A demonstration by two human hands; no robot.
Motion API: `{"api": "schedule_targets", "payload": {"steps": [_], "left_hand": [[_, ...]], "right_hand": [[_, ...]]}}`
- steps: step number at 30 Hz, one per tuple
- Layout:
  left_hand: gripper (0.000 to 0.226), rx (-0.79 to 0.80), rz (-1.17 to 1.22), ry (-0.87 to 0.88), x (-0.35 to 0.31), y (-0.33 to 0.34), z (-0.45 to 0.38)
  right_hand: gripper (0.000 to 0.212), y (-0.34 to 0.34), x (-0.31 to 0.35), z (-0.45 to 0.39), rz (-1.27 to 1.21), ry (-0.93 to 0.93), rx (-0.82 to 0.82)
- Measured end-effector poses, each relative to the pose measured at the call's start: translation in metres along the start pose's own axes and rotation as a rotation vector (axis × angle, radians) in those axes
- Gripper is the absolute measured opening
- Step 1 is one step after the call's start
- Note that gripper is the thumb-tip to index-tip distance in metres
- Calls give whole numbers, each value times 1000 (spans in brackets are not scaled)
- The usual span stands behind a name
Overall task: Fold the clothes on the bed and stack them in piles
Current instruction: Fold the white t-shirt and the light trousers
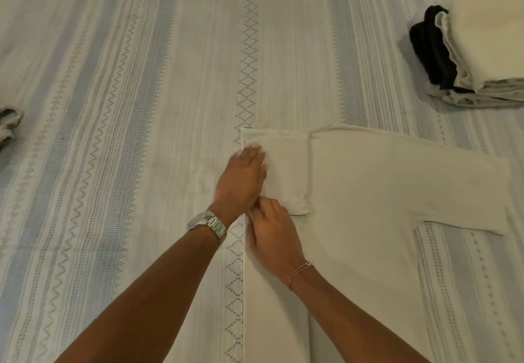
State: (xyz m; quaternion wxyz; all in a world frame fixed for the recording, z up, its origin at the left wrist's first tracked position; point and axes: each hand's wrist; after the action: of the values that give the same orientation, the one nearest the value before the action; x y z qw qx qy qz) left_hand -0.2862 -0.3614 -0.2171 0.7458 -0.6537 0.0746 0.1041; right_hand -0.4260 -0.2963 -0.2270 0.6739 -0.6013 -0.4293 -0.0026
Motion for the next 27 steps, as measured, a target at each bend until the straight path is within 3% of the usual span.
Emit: {"api": "schedule_targets", "payload": {"steps": [2,5,9,13,16,21,27], "left_hand": [[57,140,-80,-8,-2,-1,8],[59,126,-102,-34,-21,-5,20],[63,100,-118,73,-45,1,50],[70,206,-243,120,-52,19,91],[71,168,-237,111,-63,28,122],[71,128,-243,244,-100,61,182],[71,85,-233,158,-135,99,259]], "right_hand": [[31,-4,-4,14,-59,-46,37],[36,-14,-12,35,-102,-49,-20],[42,-29,-24,75,13,15,-103],[53,-33,-31,137,186,47,72],[62,-38,-31,185,230,83,175],[88,-49,-11,249,243,171,253],[110,-47,1,324,222,136,323]]}}
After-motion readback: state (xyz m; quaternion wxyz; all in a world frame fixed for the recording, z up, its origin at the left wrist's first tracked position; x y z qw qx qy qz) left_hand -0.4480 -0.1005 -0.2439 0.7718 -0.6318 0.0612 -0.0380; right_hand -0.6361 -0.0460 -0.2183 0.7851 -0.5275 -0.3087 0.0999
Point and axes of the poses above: each hand's wrist, its own z-axis away from the middle knuckle, its own y-axis out of the palm, x = y × z, and after that the axes turned 4 degrees about -z, right-handed
